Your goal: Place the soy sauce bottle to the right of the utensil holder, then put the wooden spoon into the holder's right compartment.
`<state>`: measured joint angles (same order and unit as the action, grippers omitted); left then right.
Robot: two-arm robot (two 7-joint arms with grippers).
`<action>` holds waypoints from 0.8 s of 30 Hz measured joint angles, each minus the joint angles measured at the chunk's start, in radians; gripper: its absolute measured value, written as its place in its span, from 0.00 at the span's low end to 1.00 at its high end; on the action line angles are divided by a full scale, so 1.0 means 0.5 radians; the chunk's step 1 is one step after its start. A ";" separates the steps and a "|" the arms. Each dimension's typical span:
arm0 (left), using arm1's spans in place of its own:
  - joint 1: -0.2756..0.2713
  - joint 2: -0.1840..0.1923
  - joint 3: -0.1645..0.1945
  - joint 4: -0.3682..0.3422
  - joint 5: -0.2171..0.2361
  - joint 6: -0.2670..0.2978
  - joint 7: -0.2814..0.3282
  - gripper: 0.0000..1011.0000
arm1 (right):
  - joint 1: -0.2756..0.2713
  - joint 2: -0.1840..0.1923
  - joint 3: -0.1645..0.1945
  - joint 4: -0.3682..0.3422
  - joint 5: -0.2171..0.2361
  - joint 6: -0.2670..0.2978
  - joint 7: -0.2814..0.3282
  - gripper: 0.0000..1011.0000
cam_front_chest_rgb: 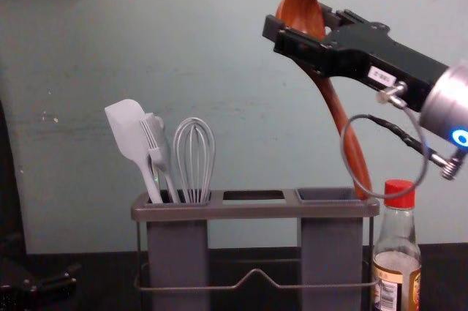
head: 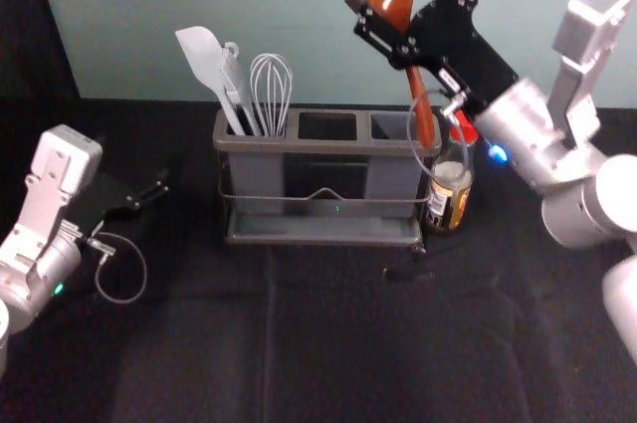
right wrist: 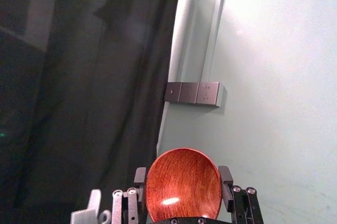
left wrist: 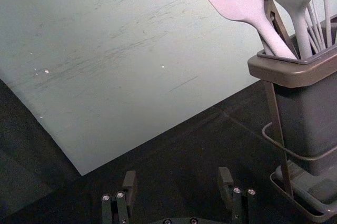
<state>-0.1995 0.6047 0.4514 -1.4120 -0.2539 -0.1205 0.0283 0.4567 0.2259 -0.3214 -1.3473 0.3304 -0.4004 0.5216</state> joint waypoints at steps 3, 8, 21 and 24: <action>0.000 0.000 0.000 0.000 0.000 0.000 0.000 0.99 | 0.081 -0.033 -0.014 0.107 0.010 -0.049 0.027 0.83; 0.000 0.000 0.000 0.000 0.000 0.000 0.000 0.99 | 0.192 -0.091 -0.032 0.281 0.019 -0.133 0.057 0.83; 0.000 0.000 0.000 0.000 0.000 0.000 0.000 0.99 | 0.272 -0.207 -0.017 0.578 0.054 -0.353 0.108 0.83; 0.000 0.000 0.000 0.000 0.000 0.000 0.000 0.99 | 0.261 -0.220 -0.014 0.626 0.051 -0.401 0.120 0.83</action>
<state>-0.1995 0.6047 0.4514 -1.4120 -0.2539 -0.1205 0.0283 0.5873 0.1157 -0.3286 -1.0344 0.3557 -0.6008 0.5814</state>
